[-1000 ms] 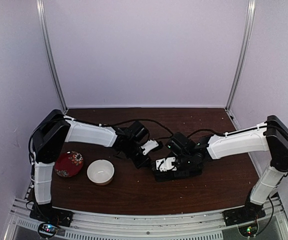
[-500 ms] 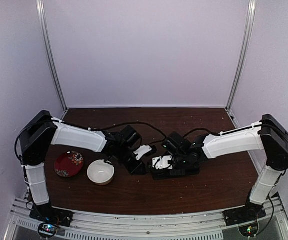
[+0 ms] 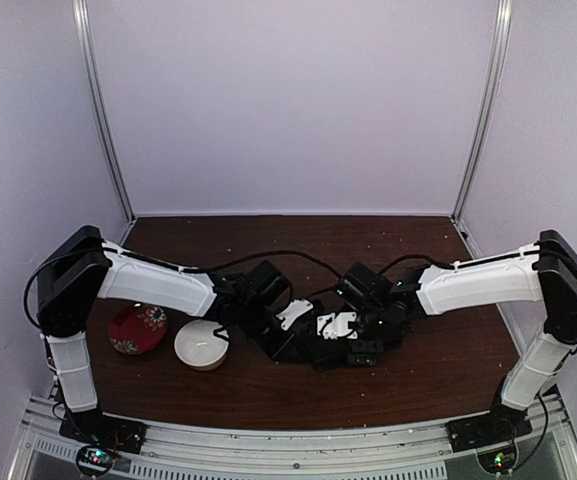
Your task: Sort the hair-cutting tools
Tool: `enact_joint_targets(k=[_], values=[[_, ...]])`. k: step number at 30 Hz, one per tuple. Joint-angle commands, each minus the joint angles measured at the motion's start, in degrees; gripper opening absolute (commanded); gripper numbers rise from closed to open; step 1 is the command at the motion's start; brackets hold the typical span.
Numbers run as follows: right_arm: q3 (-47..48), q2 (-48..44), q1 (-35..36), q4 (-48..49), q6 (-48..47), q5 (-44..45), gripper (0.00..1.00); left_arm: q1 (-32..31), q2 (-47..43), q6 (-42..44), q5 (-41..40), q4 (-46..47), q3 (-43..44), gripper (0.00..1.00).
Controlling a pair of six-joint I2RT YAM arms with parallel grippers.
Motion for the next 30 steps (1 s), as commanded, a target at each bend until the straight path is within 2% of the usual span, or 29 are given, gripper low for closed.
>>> enact_joint_targets(k=[1, 6, 13, 15, 19, 24, 30], values=[[-2.3, -9.0, -1.4, -9.9, 2.0, -4.9, 1.00, -0.6, 0.1, -1.2, -2.5, -3.0, 1.1, 0.00], [-4.5, -13.4, -5.9, -11.7, -0.8, -5.6, 1.00, 1.1, 0.1, -1.7, -4.5, -6.1, 2.5, 0.00], [-6.2, -10.0, -15.6, -8.8, -4.5, -4.4, 1.00, 3.5, -0.4, -0.2, -9.0, -10.9, 5.7, 0.00], [-7.1, -9.0, -15.7, -7.9, -5.0, -4.2, 1.00, 4.7, -0.3, 0.4, -10.7, -12.2, 6.7, 0.00], [-6.1, -6.9, -14.6, -10.9, -3.8, -10.4, 1.00, 6.8, -0.2, 1.2, -13.3, -13.9, 8.6, 0.00], [-5.4, -6.0, -10.7, -13.9, -3.3, -12.6, 1.00, 6.9, 0.6, 1.2, -13.0, -14.4, 9.6, 0.00], [-0.5, -5.5, -9.9, -20.7, -0.6, -24.2, 1.00, 7.2, 3.9, 3.1, -17.0, -15.3, 11.5, 0.00]])
